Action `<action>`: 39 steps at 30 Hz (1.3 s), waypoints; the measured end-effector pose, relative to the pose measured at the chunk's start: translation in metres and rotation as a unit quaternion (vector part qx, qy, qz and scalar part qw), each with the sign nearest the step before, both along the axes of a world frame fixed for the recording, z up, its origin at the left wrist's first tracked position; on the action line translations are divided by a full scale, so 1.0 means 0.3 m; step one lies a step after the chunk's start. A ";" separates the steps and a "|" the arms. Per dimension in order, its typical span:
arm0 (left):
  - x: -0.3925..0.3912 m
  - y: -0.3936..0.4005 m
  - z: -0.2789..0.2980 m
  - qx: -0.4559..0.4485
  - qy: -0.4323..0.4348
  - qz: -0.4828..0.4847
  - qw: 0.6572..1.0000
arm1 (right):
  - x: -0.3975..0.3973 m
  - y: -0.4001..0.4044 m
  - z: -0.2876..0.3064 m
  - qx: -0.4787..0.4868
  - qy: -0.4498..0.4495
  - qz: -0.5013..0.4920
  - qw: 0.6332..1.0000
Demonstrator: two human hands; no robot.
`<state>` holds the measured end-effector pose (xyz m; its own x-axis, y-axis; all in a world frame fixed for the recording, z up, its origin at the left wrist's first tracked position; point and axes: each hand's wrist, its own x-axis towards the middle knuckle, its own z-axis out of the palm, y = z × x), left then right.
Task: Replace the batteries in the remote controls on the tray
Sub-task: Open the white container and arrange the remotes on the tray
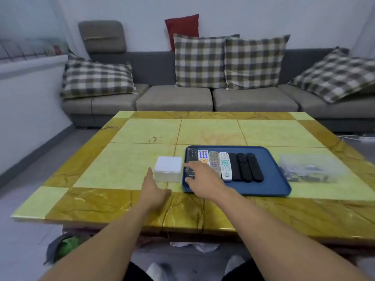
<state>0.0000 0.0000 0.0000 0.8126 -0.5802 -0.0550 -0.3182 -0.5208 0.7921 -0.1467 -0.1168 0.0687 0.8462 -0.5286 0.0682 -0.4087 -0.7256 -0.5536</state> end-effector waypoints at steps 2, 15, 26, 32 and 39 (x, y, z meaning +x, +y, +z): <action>0.060 -0.038 -0.052 -0.023 0.033 0.005 0.999 | 0.070 -0.018 -0.040 0.007 -0.023 -0.007 1.000; 0.282 -0.141 -0.087 -0.096 0.087 -0.116 0.985 | 0.424 -0.129 -0.102 -0.114 0.170 0.104 0.973; 0.297 -0.140 -0.127 -0.111 0.030 -0.108 0.987 | 0.473 -0.107 -0.072 -0.081 0.068 0.022 0.994; 0.287 -0.126 -0.121 -0.111 0.043 -0.096 0.988 | 0.430 -0.199 -0.094 -0.042 -0.179 -0.159 0.970; 0.284 -0.129 -0.109 -0.099 0.036 -0.109 0.988 | 0.421 -0.242 -0.159 -0.232 -0.073 -0.082 0.967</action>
<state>0.0852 -0.0388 -0.0326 0.6657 -0.7458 0.0232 -0.3440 -0.2792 0.8965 -0.0204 -0.1895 0.0209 0.7174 -0.5381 0.4424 -0.4802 -0.8421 -0.2456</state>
